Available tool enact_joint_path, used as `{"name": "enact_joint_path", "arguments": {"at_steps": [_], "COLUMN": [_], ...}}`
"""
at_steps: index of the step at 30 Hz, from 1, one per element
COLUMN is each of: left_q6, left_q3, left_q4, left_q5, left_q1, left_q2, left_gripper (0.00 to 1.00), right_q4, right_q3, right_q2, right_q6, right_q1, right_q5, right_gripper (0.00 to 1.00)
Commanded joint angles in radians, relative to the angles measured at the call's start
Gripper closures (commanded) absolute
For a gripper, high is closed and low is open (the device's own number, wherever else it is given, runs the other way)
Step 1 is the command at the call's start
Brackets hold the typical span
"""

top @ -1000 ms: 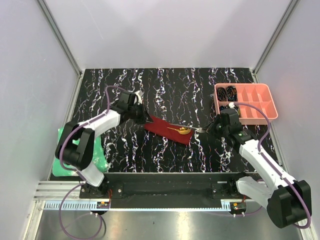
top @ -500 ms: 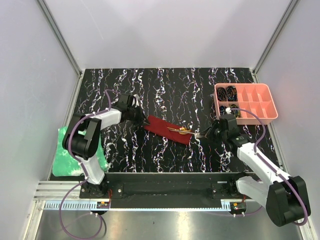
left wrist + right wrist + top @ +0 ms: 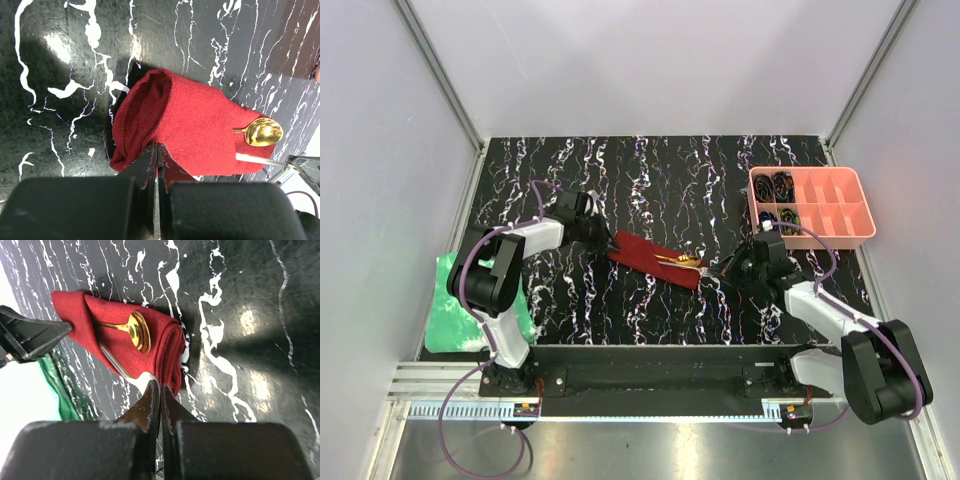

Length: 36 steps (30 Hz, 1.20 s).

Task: Fold the napkin into a case and place the utensils inside
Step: Stuff the fork into the folded napkin.

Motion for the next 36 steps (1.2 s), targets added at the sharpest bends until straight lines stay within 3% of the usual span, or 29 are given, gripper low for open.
{"name": "enact_joint_path", "arguments": {"at_steps": [1, 11, 15, 27, 32, 36], "left_q6": [-0.006, -0.018, -0.021, -0.026, -0.023, -0.020], "left_q3": [-0.021, -0.038, -0.039, -0.042, -0.043, -0.044], "left_q4": [0.043, 0.060, 0.065, 0.071, 0.071, 0.066], "left_q5": [-0.024, -0.012, -0.011, -0.011, -0.017, -0.018], "left_q1": [0.001, 0.000, 0.000, -0.019, -0.023, -0.023], "left_q2": [0.002, 0.004, -0.001, -0.001, -0.014, -0.031], "left_gripper": [1.00, 1.00, 1.00, 1.00, 1.00, 1.00], "right_q4": [0.182, 0.268, 0.296, 0.359, 0.370, 0.347], "right_q3": [-0.005, 0.041, 0.040, 0.072, 0.089, 0.087], "right_q2": [0.054, 0.177, 0.215, 0.323, 0.358, 0.340], "right_q6": [0.062, 0.120, 0.152, 0.213, 0.213, 0.200], "right_q1": [-0.004, 0.042, 0.070, 0.140, 0.149, 0.149], "right_q5": [-0.073, -0.099, -0.097, -0.064, -0.068, -0.079], "right_gripper": [1.00, 1.00, 0.93, 0.89, 0.79, 0.63]}}
